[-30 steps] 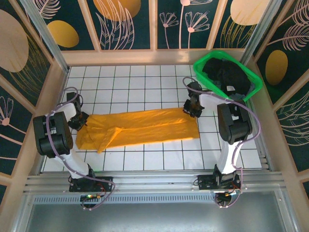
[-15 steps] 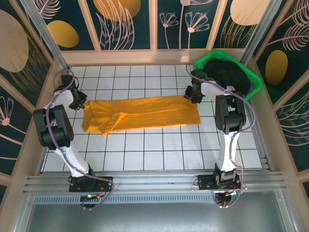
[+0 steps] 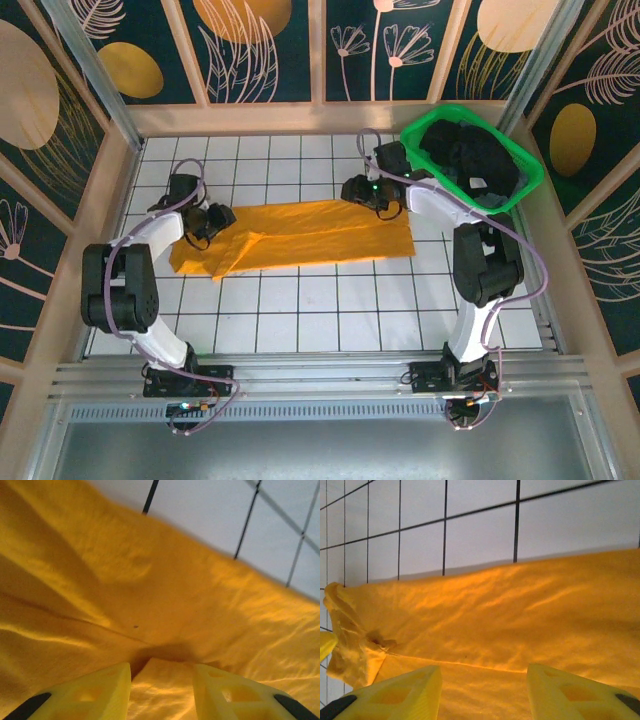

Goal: Fold and stack the t-shirts

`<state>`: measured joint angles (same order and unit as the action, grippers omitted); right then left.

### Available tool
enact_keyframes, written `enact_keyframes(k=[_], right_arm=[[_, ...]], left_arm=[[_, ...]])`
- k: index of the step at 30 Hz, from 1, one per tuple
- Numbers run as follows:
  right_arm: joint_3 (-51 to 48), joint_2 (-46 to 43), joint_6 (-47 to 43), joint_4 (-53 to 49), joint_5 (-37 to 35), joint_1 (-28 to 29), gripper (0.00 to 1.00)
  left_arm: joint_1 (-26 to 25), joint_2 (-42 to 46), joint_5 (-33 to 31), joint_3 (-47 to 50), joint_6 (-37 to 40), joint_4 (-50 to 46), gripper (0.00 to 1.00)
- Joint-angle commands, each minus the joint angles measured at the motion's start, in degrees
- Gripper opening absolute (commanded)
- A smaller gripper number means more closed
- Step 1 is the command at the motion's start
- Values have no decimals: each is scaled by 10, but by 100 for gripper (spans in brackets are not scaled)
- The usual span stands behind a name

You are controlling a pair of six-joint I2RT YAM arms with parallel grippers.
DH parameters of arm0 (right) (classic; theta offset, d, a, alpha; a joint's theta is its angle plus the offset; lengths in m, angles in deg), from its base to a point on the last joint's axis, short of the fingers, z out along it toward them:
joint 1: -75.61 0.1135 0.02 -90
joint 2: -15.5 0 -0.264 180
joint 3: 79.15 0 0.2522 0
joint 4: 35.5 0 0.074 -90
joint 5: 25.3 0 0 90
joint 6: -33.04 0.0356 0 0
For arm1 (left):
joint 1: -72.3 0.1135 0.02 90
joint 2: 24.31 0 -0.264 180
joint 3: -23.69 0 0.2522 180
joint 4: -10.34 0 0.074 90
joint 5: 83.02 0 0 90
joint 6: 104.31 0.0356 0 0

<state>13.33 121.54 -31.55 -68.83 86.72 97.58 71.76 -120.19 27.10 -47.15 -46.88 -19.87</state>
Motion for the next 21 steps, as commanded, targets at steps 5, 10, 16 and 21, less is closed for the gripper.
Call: enact_keyframes(k=[5, 10, 16, 21], right_arm=[[-29, -28, 16, 17, 31, 4, 50], [-32, -25, 23, 22, 34, 7, 50], [-23, -24, 27, 23, 39, 8, 50], [-15, -18, 28, 20, 43, 9, 50]], left_arm=[[-6, -20, 31, 10, 47, 40, 40], [-12, -48, 26, 10, 56, 41, 40], [-17, -54, 17, 30, 63, 43, 42], [-20, -30, 25, 50, 42, 68, 41]])
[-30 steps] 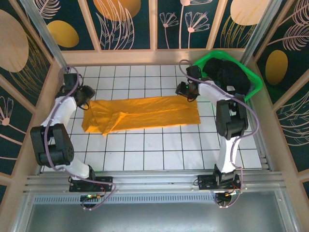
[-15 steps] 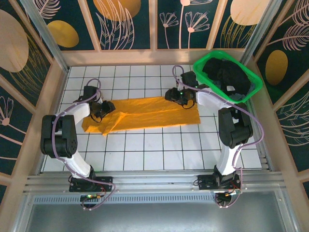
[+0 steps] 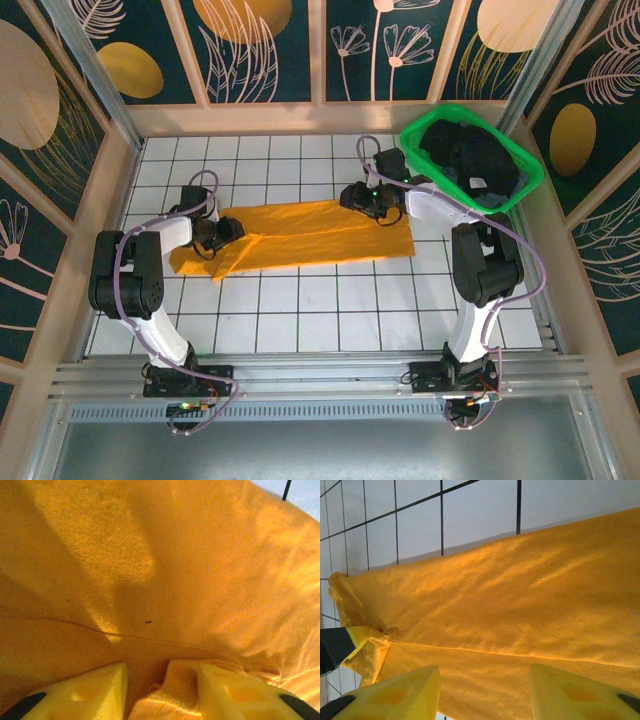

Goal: Fold and stack the t-shirts

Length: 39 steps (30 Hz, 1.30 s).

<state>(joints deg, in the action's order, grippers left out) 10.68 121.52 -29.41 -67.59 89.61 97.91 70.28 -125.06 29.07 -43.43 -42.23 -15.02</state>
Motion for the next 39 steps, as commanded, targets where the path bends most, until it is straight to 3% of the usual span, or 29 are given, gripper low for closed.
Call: enact_keyframes(k=[1, 10, 18, 26, 32, 34, 35, 37, 39], right_arm=[[12, -17, 7, 7, 15, 5, 50], [7, -10, 5, 8, 15, 5, 50], [4, -13, 3, 7, 15, 5, 49], [-15, -23, 2, 8, 13, 2, 49], [-28, -25, 3, 8, 7, -1, 49], [-32, -25, 5, 10, 6, -3, 49], [-34, -25, 6, 11, 6, -5, 49], [-35, -26, 7, 13, 7, -5, 49], [-35, -26, 2, 15, 14, -4, 49]], left_arm=[[-6, 22, 7, 14, -11, 20, 41], [-44, 57, 20, 22, -52, 3, 31], [-80, 67, 8, 29, -70, -20, 2], [-133, 84, 15, 52, -130, -20, 1], [-159, 101, 51, 65, -191, 1, 13], [-160, 113, 59, 63, -193, -7, 24], [-160, 119, 48, 56, -180, -26, 35], [-156, 127, -1, 30, -150, -76, 46], [-138, 130, -36, 10, -136, -109, 48]])
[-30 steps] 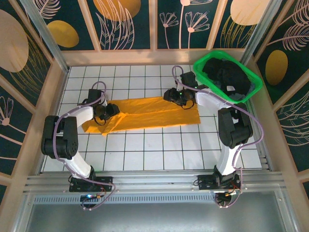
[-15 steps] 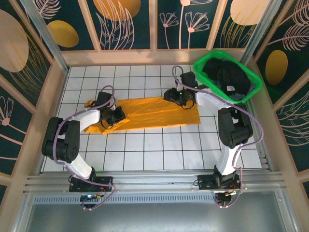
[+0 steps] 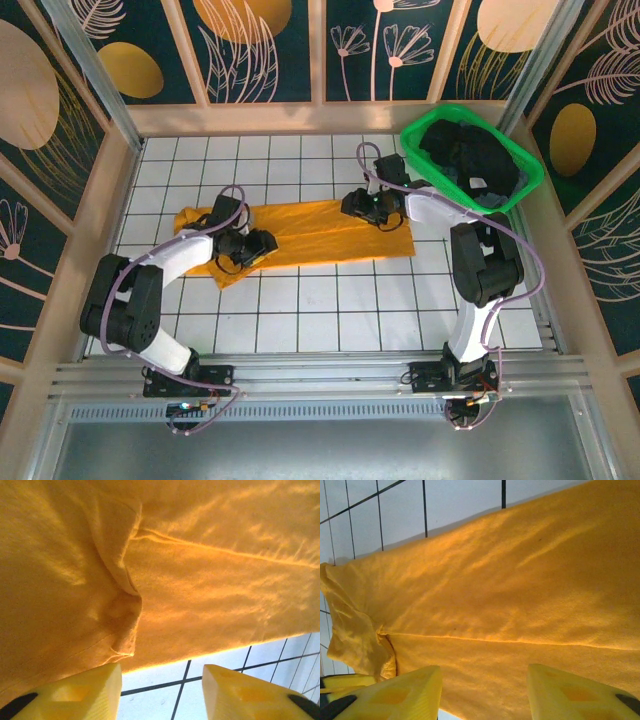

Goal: Fold and stack the t-shirts

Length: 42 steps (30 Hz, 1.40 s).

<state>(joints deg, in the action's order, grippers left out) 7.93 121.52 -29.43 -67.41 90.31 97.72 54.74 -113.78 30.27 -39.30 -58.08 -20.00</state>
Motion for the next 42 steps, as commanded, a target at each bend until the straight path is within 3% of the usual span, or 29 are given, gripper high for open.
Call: enact_keyframes(k=[1, 4, 8, 14, 26, 42], right_arm=[[-5, -26, -5, 14, 13, 2, 49], [1, -34, -34, 31, 46, 25, 50], [2, -35, -38, 50, 84, 49, 50], [1, -36, -34, 49, 84, 56, 50], [-8, -41, -33, 44, 79, 55, 50], [12, -21, -31, 36, 66, 55, 50]], left_arm=[[33, 21, -67, -38, 25, -70, 48], [98, 35, -138, -41, 29, -94, 45], [183, 20, -162, -34, 54, -71, 43], [228, -35, -195, -52, 103, -62, 41], [237, -73, -163, -38, 105, -16, 37], [237, 14, -112, 3, 81, -28, 0]])
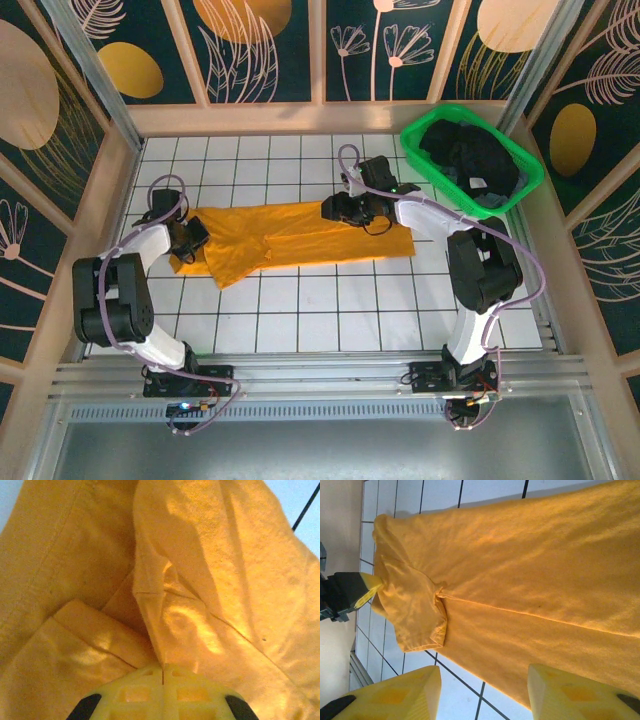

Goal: Fold and stack the t-shirts

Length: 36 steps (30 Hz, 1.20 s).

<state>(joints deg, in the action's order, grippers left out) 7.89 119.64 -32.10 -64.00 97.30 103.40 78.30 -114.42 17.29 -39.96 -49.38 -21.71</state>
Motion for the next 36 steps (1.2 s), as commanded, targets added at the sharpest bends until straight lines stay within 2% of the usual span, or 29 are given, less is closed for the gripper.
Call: enact_keyframes(k=[1, 10, 18, 28, 36], right_arm=[[14, -2, -4, 1, -6, -2, 49], [13, -1, -3, -3, -11, -2, 49], [7, -8, -3, -5, -14, -2, 49], [-18, -25, -3, -2, -15, -2, 49], [-39, -39, 1, 5, -24, -10, 48]], left_arm=[[2, 25, 20, 10, -7, -13, 0], [2, 62, 6, -31, -56, -65, 0], [2, 29, -10, -105, -94, -107, 0], [2, -77, -41, -204, -46, -139, 0], [1, -189, -103, -246, -19, -135, 0]])
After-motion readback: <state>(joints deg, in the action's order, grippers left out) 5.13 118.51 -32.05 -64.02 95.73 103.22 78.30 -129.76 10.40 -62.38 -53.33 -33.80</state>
